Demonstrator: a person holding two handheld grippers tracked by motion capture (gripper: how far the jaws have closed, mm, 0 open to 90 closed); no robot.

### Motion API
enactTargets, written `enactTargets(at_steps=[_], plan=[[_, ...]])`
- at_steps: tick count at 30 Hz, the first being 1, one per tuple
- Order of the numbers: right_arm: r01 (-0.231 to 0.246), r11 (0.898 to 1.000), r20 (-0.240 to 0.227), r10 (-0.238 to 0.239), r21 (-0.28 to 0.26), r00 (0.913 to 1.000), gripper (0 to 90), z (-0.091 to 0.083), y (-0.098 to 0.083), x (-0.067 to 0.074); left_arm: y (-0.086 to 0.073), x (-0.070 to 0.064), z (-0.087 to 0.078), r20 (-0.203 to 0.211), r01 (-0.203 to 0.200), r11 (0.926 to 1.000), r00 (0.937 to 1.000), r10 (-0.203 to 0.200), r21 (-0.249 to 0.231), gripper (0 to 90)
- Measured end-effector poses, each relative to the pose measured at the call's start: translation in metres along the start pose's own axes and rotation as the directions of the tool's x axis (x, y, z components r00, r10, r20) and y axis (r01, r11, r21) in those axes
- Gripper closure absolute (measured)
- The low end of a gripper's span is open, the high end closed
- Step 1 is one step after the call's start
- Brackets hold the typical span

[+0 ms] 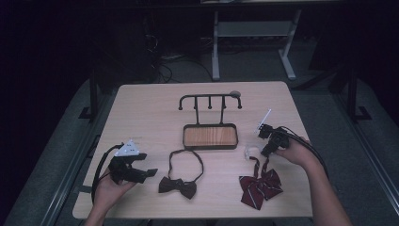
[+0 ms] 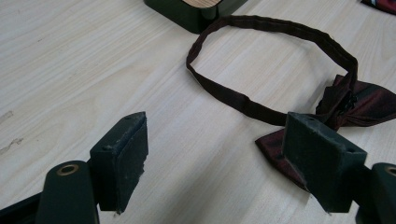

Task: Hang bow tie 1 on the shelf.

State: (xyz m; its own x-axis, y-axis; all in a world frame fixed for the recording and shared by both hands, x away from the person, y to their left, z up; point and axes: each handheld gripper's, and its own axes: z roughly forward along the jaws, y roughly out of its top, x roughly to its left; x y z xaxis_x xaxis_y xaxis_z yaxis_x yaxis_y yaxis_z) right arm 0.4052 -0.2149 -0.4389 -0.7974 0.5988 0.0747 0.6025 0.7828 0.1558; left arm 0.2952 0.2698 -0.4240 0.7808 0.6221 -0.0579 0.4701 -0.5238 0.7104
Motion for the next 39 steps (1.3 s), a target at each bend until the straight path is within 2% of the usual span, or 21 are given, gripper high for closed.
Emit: enactTargets(at_steps=[3, 12, 15, 18, 19, 21, 22, 28, 34, 35, 39], plan=[[0.010, 1.000, 0.000, -0.010, 0.005, 1.0000, 85.1, 0.000, 0.000, 0.000, 0.000, 0.000, 0.000, 0.000, 0.000, 1.0000, 1.0000, 0.000, 0.001, 22.5], [0.025, 1.000, -0.023, -0.025, 0.001, 0.9994, 86.5, -0.005, -0.002, 0.002, 0.000, 0.000, 0.000, 0.000, -0.003, 1.0000, 1.0000, 0.003, 0.007, 22.6], [0.033, 0.999, -0.066, -0.035, -0.026, 0.9972, 86.5, -0.013, -0.002, 0.002, 0.000, -0.001, 0.001, 0.000, -0.005, 1.0000, 1.0000, 0.005, 0.008, 22.6], [0.038, 0.998, -0.082, -0.042, -0.042, 0.9958, 86.5, -0.018, -0.002, 0.003, 0.000, -0.001, 0.000, -0.001, -0.006, 1.0000, 1.0000, 0.006, 0.007, 22.5], [0.043, 0.997, -0.102, -0.049, -0.061, 0.9936, 86.5, -0.022, -0.003, 0.004, 0.000, -0.001, 0.000, 0.000, -0.003, 1.0000, 1.0000, 0.003, 0.005, 22.6], [0.045, 0.997, -0.104, -0.052, -0.064, 0.9932, 86.5, -0.024, -0.003, 0.004, 0.000, -0.001, 0.000, 0.000, -0.002, 1.0000, 1.0000, 0.002, 0.004, 22.6], [0.060, 0.996, -0.120, -0.068, -0.070, 0.9904, 86.5, -0.028, -0.003, 0.007, 0.000, -0.001, 0.000, 0.001, -0.001, 1.0000, 1.0000, 0.001, 0.004, 22.6], [0.100, 0.990, -0.138, -0.113, -0.097, 0.9841, 86.5, -0.043, -0.003, 0.015, 0.000, -0.001, 0.000, 0.001, -0.004, 1.0000, 1.0000, 0.004, 0.009, 22.6], [0.129, 0.986, -0.128, -0.142, -0.104, 0.9817, 86.5, -0.055, -0.001, 0.021, 0.000, -0.001, 0.000, 0.001, -0.002, 1.0000, 1.0000, 0.002, 0.005, 22.5], [0.152, 0.982, -0.124, -0.166, -0.116, 0.9782, 86.5, -0.059, -0.001, 0.024, 0.000, -0.002, 0.000, 0.001, -0.002, 1.0000, 1.0000, 0.002, 0.006, 22.6], [0.172, 0.978, -0.128, -0.187, -0.119, 0.9741, 86.5, -0.064, 0.001, 0.028, 0.000, -0.002, 0.000, 0.001, -0.006, 1.0000, 1.0000, 0.006, 0.006, 22.6]])
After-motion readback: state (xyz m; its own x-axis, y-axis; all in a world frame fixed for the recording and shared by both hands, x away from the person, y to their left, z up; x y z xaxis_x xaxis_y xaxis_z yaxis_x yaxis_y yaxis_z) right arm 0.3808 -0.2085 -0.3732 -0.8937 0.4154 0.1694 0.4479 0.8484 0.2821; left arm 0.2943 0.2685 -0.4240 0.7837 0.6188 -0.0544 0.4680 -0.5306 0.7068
